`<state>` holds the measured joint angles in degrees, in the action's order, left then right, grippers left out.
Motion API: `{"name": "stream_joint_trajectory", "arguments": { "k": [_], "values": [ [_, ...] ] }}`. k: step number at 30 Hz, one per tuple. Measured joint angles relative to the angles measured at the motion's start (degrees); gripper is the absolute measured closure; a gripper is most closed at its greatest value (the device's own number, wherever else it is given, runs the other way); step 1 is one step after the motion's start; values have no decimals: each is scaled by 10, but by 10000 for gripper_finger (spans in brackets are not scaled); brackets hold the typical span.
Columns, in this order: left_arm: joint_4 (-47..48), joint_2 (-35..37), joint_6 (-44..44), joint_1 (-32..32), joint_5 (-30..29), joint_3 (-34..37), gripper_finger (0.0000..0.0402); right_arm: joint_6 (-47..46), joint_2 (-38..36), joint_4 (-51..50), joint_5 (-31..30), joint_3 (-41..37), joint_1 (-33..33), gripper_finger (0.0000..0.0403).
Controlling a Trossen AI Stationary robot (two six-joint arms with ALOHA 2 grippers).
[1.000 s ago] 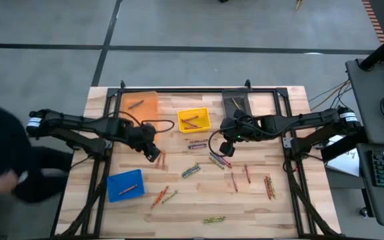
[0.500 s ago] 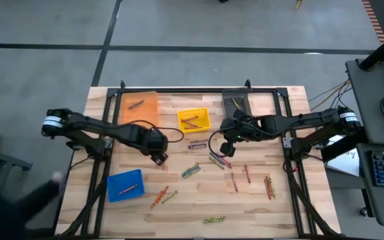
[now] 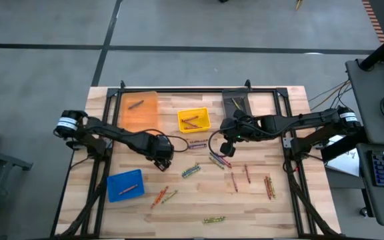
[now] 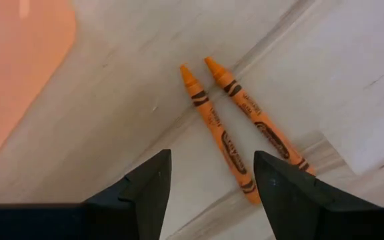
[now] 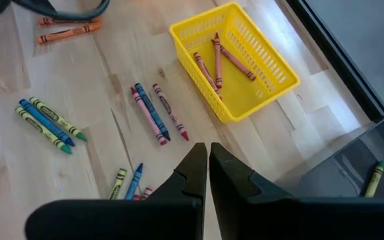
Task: Sort crayons
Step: Put the orange crayon into the blue bin
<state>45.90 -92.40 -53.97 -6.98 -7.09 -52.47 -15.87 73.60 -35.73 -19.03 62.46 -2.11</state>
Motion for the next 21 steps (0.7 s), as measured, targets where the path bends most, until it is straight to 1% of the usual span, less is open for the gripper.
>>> {"name": "stream_joint_trajectory", "arguments": {
  "k": [7, 13, 17, 21],
  "values": [
    [-16, -31, 7, -2, -5, 0, 206, -2, 0, 0, 0, 0, 0, 394],
    [-21, -41, 10, -2, -5, 0, 209, -2, 0, 0, 0, 0, 0, 394],
    [-24, -41, 10, -2, -10, 1, 229, -2, 0, 0, 0, 0, 0, 394],
    [-30, -41, 10, -2, -10, 6, 263, -2, 0, 0, 0, 0, 0, 394]
  ]
}}
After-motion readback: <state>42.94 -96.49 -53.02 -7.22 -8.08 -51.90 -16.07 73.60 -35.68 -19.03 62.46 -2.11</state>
